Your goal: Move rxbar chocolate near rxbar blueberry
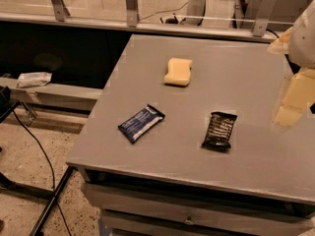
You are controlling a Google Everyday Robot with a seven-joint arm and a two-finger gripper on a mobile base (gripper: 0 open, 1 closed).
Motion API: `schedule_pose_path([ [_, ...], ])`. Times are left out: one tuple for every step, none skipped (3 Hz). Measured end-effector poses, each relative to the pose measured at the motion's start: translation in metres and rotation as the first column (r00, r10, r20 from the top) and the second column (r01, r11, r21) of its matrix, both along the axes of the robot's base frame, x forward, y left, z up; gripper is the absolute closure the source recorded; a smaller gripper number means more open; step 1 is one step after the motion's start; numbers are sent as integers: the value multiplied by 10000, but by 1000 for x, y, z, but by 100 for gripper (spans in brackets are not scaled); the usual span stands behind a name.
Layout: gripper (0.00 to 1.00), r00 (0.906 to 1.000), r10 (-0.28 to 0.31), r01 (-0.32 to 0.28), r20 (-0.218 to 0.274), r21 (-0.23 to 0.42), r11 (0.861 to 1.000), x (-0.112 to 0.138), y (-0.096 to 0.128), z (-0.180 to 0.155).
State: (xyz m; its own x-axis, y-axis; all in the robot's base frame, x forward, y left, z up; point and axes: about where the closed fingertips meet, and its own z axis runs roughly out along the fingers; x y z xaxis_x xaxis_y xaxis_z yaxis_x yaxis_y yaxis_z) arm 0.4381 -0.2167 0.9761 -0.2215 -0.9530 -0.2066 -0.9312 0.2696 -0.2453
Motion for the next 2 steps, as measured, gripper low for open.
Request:
schedule_pose_path([
  [0,10000,0,0,2,0,10000,0,0,0],
  [0,9999,88,-87,-65,64,9999,5,7,-13],
])
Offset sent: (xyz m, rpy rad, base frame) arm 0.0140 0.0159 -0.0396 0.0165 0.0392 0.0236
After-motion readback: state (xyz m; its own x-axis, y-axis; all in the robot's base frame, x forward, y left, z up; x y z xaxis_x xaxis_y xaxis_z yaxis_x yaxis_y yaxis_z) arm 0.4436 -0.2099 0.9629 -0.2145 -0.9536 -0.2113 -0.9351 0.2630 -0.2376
